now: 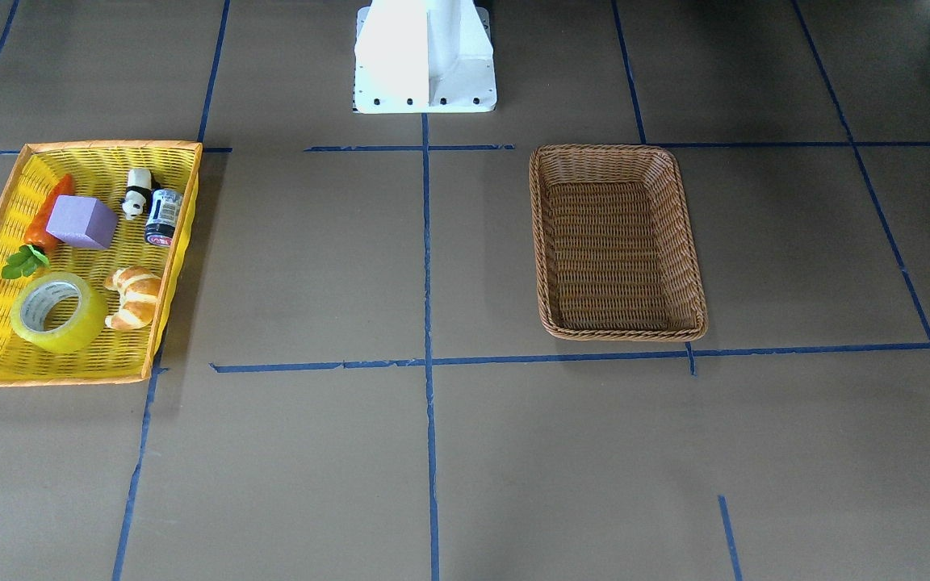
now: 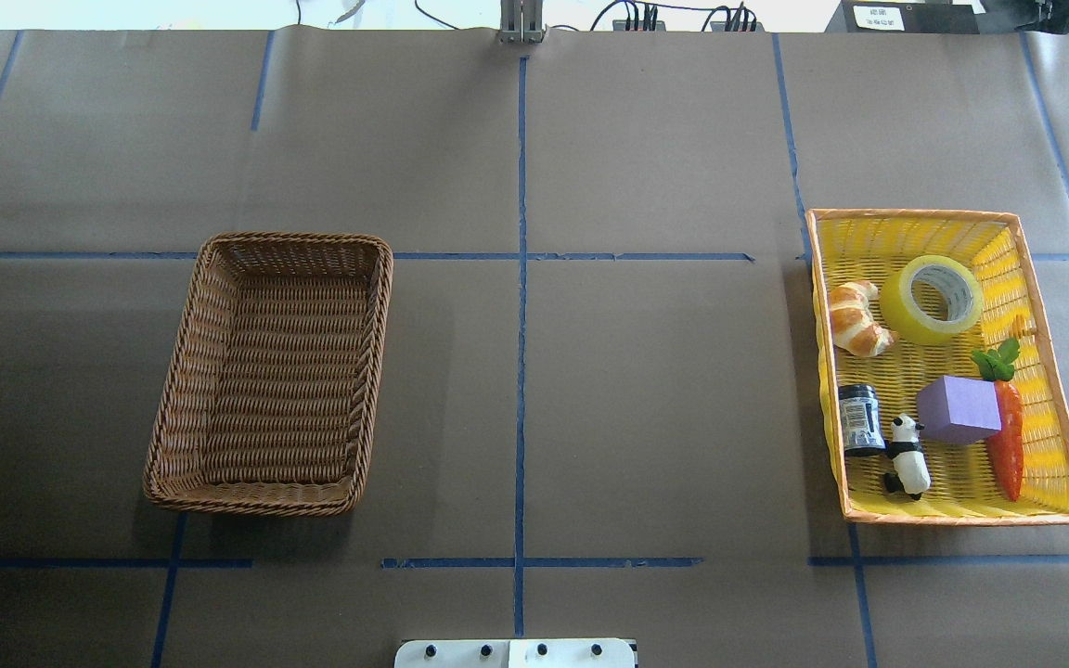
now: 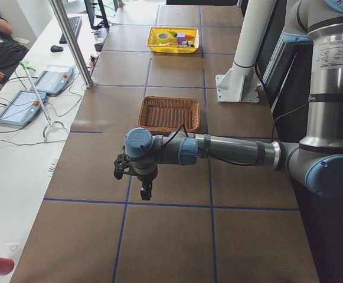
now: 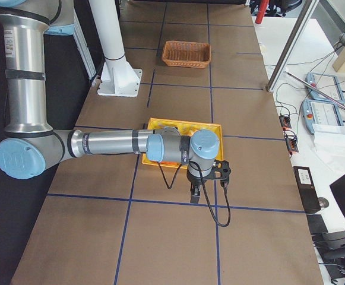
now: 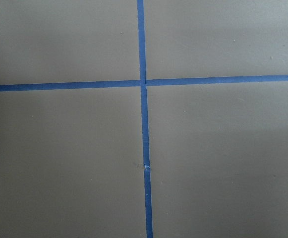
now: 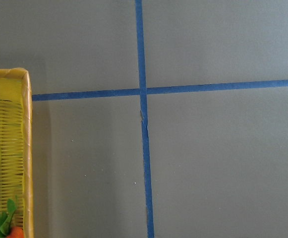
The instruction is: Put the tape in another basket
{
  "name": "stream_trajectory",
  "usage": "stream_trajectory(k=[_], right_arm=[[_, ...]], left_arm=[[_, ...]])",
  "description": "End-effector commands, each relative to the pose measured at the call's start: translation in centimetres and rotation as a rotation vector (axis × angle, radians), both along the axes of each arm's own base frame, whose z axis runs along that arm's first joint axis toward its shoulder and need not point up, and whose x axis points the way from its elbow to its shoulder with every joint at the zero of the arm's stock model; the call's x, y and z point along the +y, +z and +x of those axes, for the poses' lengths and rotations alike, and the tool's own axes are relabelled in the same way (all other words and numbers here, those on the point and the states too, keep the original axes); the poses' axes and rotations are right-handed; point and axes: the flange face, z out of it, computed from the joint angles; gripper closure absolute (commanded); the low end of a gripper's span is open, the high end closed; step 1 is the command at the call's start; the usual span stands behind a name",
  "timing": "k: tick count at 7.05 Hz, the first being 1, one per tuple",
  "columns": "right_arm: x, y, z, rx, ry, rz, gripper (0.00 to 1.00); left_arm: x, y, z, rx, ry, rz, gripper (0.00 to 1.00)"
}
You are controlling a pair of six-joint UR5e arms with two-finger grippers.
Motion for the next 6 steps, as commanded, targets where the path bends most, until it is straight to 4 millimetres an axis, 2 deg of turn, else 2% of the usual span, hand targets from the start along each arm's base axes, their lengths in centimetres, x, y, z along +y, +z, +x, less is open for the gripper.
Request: stream_trajectory(k=[1,3,5,6], right_arm=[[-0.2,-1.1,-0.4,0.001,-0.008,0.021,0.00],[-0.8,-1.8,-1.8,0.002,-0.030,0.030,0.00],[-0.4,-2.3,-1.8,-0.005,-0.016,0.024,0.00],[-0.5,-3.0,-1.8,-0.005,-0.008,0.033,0.00]], left_arm=[[0.0,-0.7,0.0,0.002,0.001,0.015,0.00],[-0.2,-0.7,0.2,0.002,0.003,0.018,0.00],[-0.8,-0.6,0.3,0.004,0.004,0.019,0.00],[-2.6,-2.6,0.4,0.005,0.004,0.059,0.00]])
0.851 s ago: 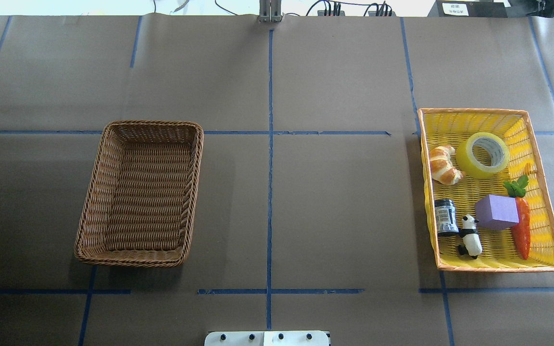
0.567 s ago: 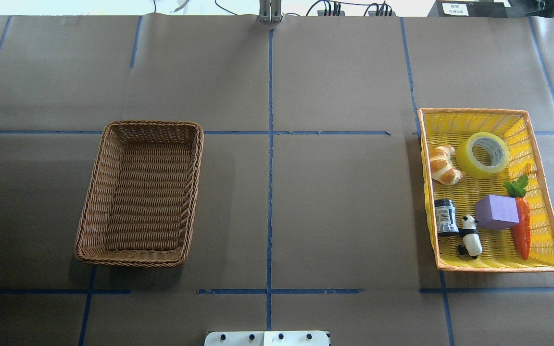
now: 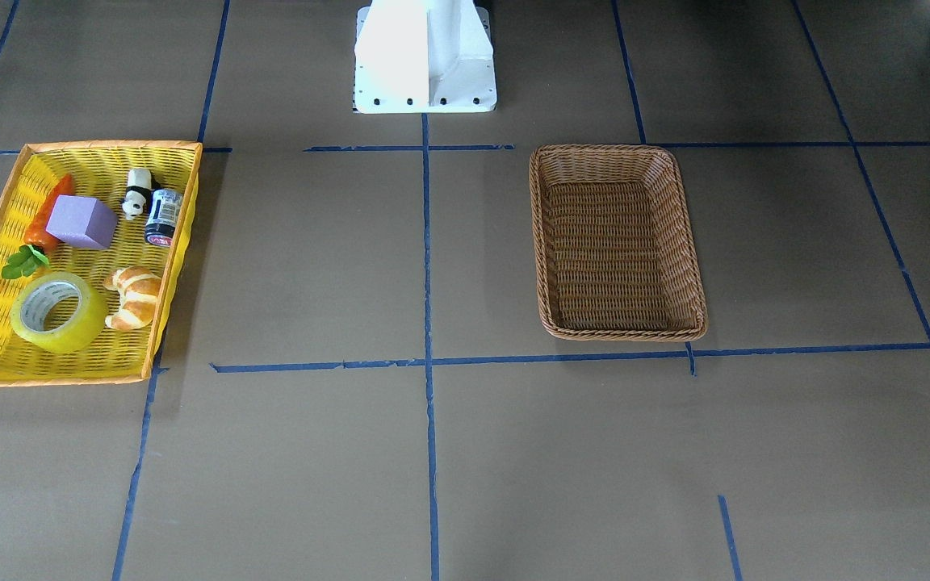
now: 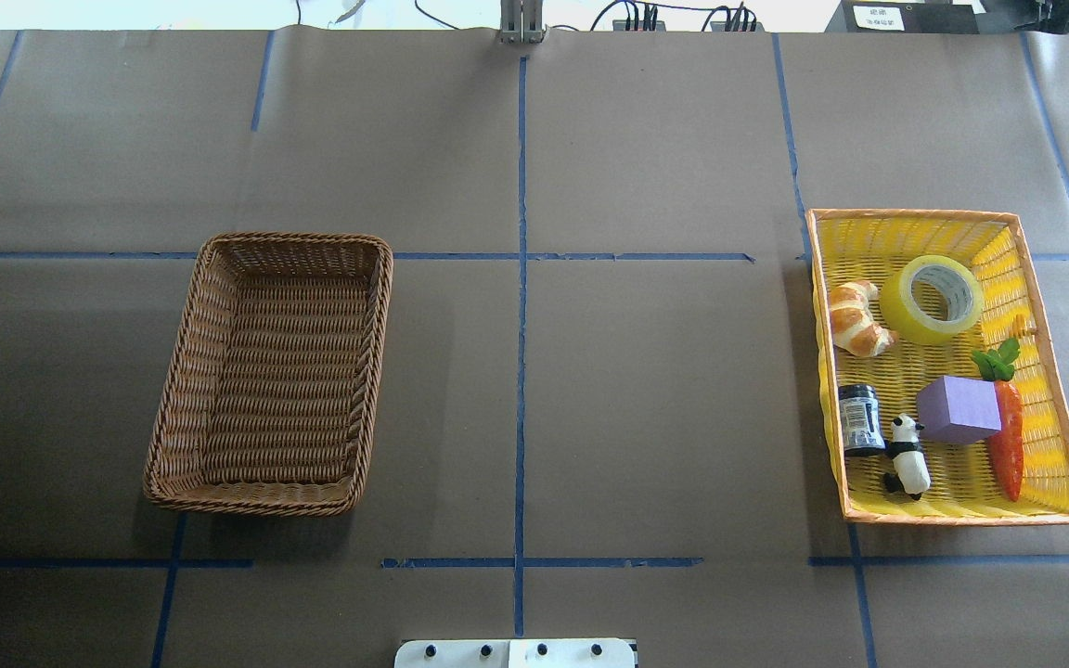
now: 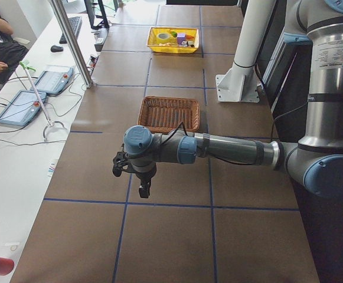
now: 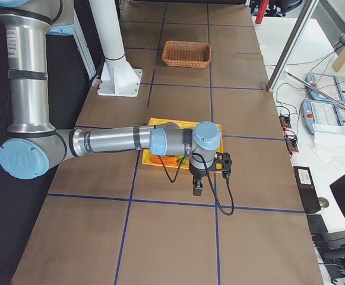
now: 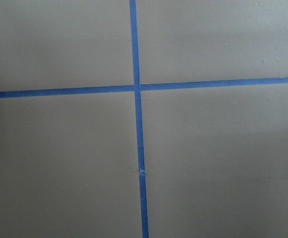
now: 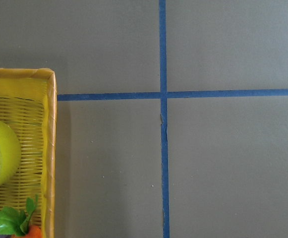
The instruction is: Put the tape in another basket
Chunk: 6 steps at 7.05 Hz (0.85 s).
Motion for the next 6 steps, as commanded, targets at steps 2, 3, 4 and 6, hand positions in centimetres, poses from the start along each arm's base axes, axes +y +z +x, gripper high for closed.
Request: stream_trajectory(k=[2,3,4,6], right_arm=[[-1.8,-5.4,-1.8,-0.006,-0.022,0.097,0.00],[-2.7,-8.2,-3.9,-0.014,-0.047,0.139,0.00],[-2.3,-11.1,-8.2,-0.019,-0.090,0.158,0.00],[-3.5,-13.9,-15.5,0.018,-0.115,0.151,0.00]], left_arm=[[-2.0,-2.3,0.2,0.012,0.002,0.048,0.00],[-2.0,-2.3,0.2,0.012,0.002,0.048,0.00],[-2.0,-2.3,0.2,0.012,0.003,0.050,0.00],[-2.0,-2.2,0.2,0.012,0.003,0.048,0.00]])
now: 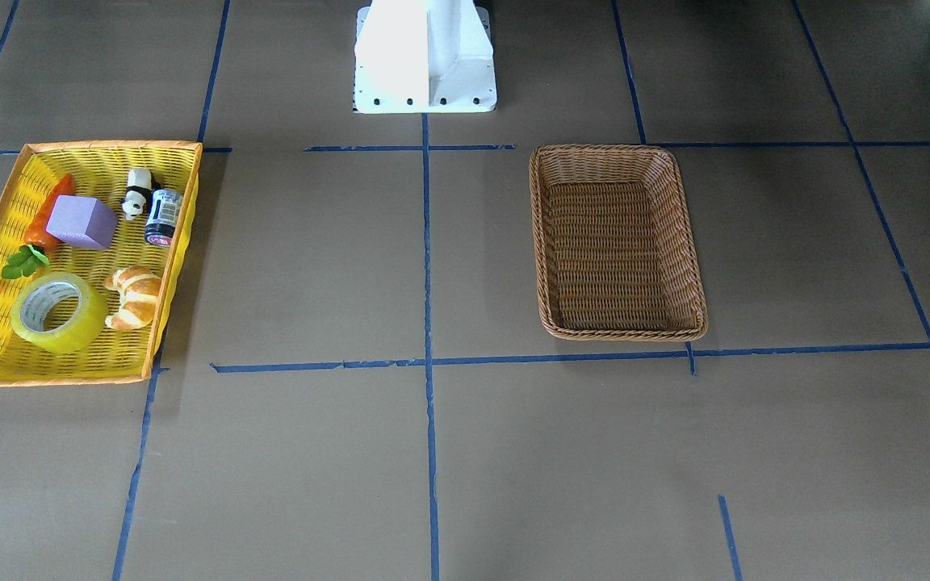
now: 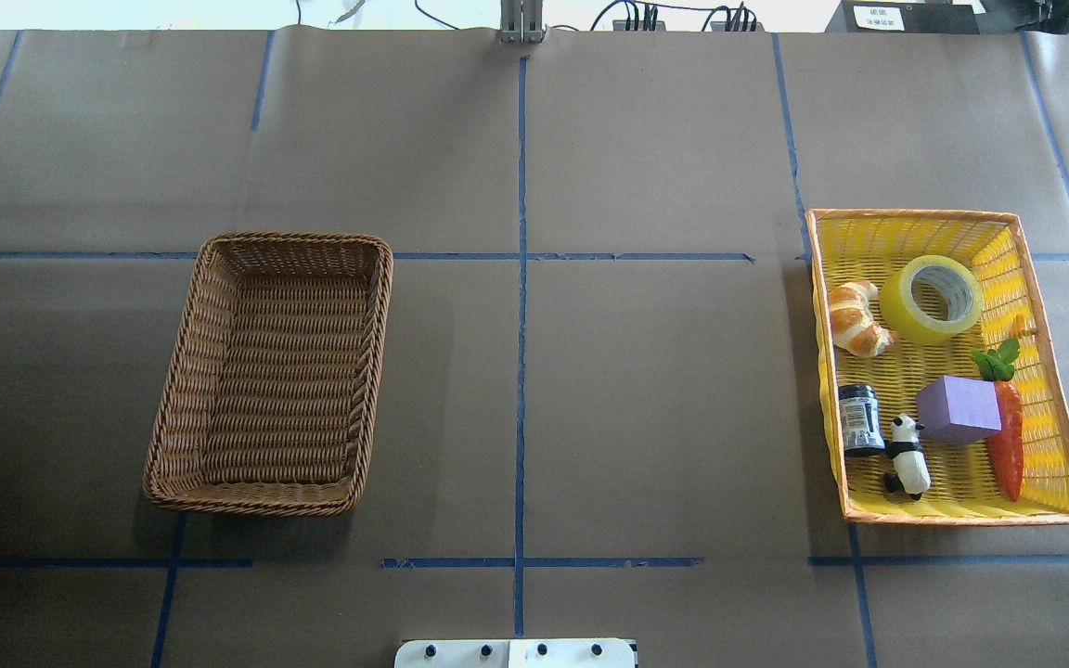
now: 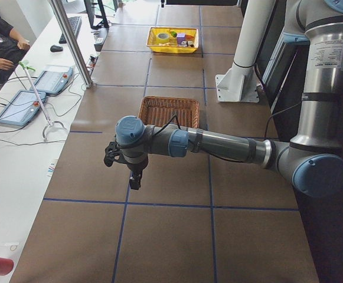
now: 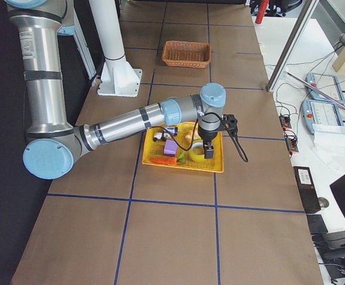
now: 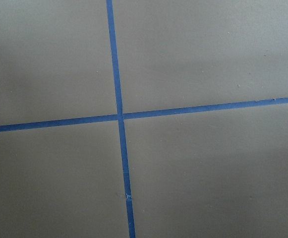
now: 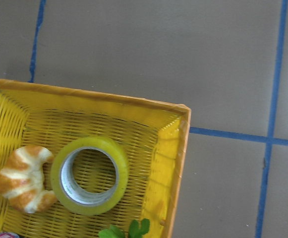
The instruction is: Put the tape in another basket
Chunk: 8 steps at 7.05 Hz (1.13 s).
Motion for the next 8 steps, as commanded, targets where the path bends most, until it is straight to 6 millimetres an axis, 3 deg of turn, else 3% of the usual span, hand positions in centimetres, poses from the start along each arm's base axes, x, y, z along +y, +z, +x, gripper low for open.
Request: stream_trajectory(k=[1,2,4,5,8], right_arm=[[-1.3,0.1,-5.1,0.016,0.010,0.040,0.00],[-1.8,2.1,-8.4,-0.015,0.042,0.044,0.00],[-2.3,8.0,-10.7,-0.014,0.023,0.040,0.00],[-2.2,9.1,-11.8,-0.013,0.004,0.038,0.00],[-1.3,8.8,-14.8,-0.002,-0.022,0.037,0.00]], left_arm=[[0.0,0.0,0.0,0.000,0.000,0.000,0.00],[0.0,-0.1,0.0,0.000,0.000,0.001,0.00],[0.0,-0.1,0.0,0.000,0.000,0.003,0.00],[0.0,-0.1,0.0,0.000,0.000,0.004,0.00],[0.0,-0.1,0.0,0.000,0.000,0.004,0.00]])
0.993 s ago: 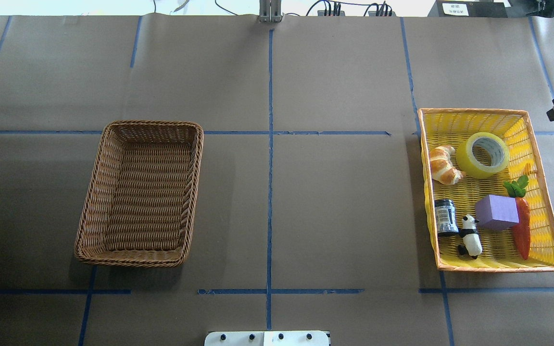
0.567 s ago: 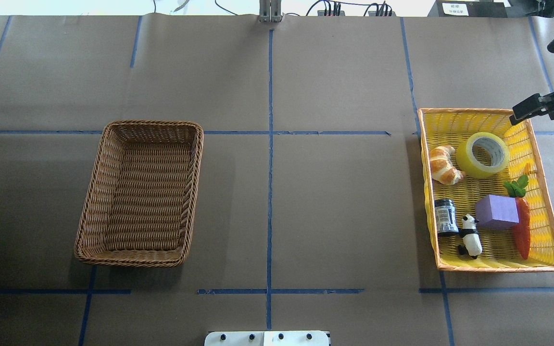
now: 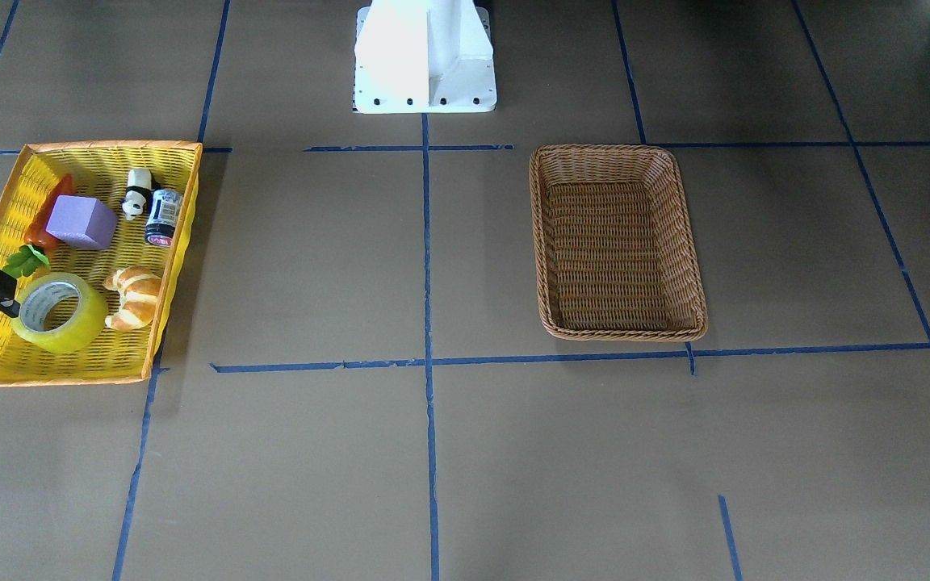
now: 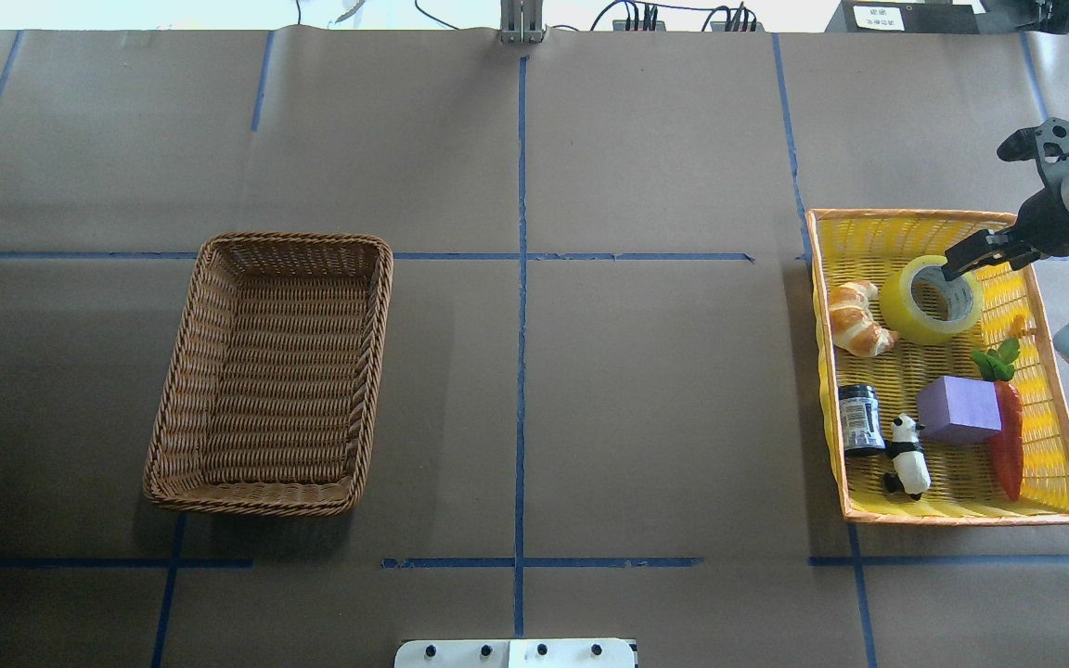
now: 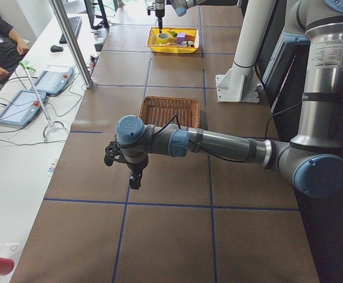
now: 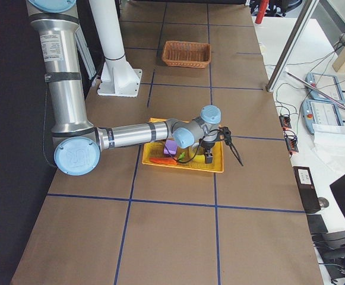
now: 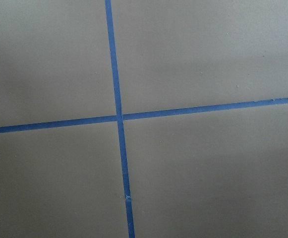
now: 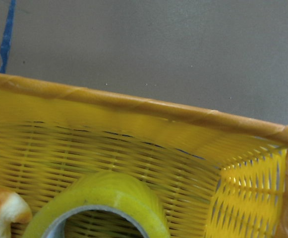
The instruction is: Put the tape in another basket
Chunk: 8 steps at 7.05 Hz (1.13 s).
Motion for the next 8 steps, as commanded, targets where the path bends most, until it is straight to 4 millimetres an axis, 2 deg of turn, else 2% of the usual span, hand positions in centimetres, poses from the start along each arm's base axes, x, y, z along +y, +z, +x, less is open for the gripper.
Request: stream_trajectory(k=[1,3,4,5,6,7,8], right_arm=[[0.6,0.3,-2.0,0.026,-0.020,0.008,0.01],[0.9,0.9,-2.5,0.041,-0.026,0.005,0.05],[0.9,1.1,-2.7,0.044,-0.030,0.001,0.13],[1.0,1.2,-3.0,0.044,-0.035,0.001,0.33],[1.1,1.2,-3.1,0.044,-0.038,-0.001,0.66],[1.1,1.3,-3.1,0.045,-0.041,0.001,0.90],[1.1,1.4,-3.1,0.044,-0.046,0.001,0.99]], left_arm=[[0.0,0.0,0.0,0.000,0.000,0.000,0.00],[0.0,0.1,0.0,0.000,0.000,-0.002,0.00],[0.1,0.1,0.0,0.000,0.000,-0.002,0.00],[0.1,0.1,0.0,0.000,0.000,-0.002,0.00],[0.1,0.2,0.0,0.000,0.000,-0.003,0.00],[0.2,0.3,0.0,0.000,0.000,-0.006,0.00],[0.2,0.2,0.0,0.000,0.000,-0.005,0.00]])
